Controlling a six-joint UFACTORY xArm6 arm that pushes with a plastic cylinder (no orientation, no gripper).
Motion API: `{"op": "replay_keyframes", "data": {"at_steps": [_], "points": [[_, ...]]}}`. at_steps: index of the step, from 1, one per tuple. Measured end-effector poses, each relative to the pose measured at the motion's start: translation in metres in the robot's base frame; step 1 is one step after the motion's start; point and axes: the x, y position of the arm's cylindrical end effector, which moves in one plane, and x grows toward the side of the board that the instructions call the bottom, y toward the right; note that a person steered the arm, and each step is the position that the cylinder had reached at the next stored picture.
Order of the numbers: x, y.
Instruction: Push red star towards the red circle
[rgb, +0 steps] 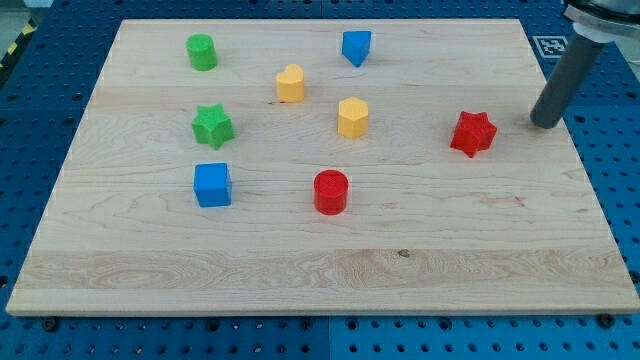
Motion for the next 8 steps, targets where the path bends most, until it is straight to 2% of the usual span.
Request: {"op": "replay_keyframes", "data": {"at_steps": [2,4,6,8], "points": [[0.0,-0.024],[0.0,-0.071],[0.028,-0.073],[0.042,-0.117]]}}
